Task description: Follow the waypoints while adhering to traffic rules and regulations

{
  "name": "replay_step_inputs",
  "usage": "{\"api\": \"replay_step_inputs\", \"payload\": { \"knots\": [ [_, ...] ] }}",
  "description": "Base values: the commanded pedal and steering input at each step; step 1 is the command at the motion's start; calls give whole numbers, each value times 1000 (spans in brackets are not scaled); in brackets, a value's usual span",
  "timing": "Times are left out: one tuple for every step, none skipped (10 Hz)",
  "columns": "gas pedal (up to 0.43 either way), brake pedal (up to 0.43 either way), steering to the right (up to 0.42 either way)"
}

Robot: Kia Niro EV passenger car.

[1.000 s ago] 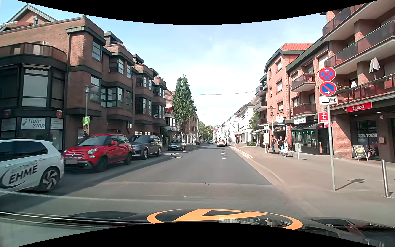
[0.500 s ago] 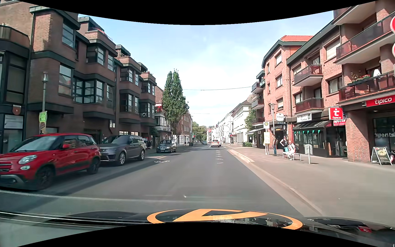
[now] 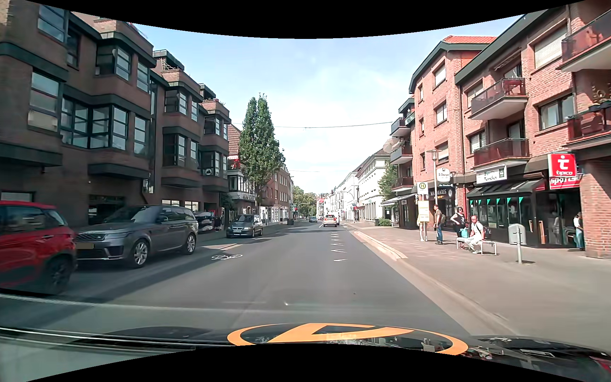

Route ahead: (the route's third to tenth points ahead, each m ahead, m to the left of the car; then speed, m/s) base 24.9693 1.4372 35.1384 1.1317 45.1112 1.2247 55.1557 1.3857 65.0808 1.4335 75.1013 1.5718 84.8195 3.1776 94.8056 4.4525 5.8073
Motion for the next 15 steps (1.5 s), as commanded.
{"api": "replay_step_inputs", "payload": {
  "knots": [
    [20,0,8],
    [20,0,8],
    [20,0,7],
    [20,0,7],
    [20,0,7],
    [20,0,7],
    [20,0,7],
    [20,0,6],
    [28,0,7],
    [28,0,6],
    [28,0,7],
    [28,0,6],
    [28,0,6],
    [39,0,6],
    [39,0,6]
  ]
}}
